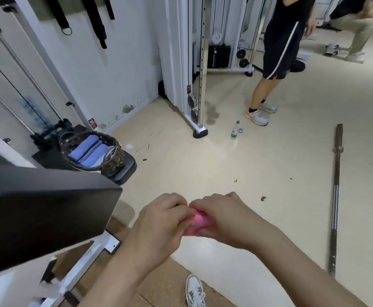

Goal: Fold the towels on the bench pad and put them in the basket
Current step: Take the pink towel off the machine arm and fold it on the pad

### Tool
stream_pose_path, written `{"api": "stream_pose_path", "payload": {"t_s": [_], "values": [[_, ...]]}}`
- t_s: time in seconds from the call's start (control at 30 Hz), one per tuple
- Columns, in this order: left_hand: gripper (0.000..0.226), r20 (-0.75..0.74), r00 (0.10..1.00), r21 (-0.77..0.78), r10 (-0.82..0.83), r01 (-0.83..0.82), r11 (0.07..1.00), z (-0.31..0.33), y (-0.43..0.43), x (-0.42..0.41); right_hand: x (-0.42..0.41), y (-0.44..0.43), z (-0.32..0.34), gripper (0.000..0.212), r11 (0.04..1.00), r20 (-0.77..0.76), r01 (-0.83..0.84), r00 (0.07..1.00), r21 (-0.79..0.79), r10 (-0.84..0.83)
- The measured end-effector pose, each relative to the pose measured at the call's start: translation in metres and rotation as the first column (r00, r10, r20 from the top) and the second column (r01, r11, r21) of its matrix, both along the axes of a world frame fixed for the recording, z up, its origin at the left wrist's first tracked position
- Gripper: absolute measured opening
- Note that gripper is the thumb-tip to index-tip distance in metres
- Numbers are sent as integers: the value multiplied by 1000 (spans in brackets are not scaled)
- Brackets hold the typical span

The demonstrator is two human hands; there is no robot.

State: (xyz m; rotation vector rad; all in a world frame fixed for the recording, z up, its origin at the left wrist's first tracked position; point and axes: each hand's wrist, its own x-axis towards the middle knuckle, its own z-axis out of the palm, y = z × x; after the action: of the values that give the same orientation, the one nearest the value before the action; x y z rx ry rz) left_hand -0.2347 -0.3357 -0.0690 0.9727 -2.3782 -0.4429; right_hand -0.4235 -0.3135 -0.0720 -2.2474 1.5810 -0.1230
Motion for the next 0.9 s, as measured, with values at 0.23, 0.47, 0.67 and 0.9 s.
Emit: {"api": "stream_pose_path", "payload": {"t_s": [0.23,0.47,0.67,0.9], "values": [[16,66,967,162,247,-255,953,1,-91,-24,-55,-119,16,29,999,-152,-27,988,-37,21],[7,34,807,340,589,-564,753,-12,-169,-44,-68,-256,4,48,966,28,-229,973,122,227],[17,-7,597,374,802,-742,556,-35,-252,-47,-64,-381,-8,23,959,202,-279,942,37,267],[30,131,441,187,888,-891,414,-42,-302,-29,-15,-469,-26,21,857,318,-513,822,51,473]]}}
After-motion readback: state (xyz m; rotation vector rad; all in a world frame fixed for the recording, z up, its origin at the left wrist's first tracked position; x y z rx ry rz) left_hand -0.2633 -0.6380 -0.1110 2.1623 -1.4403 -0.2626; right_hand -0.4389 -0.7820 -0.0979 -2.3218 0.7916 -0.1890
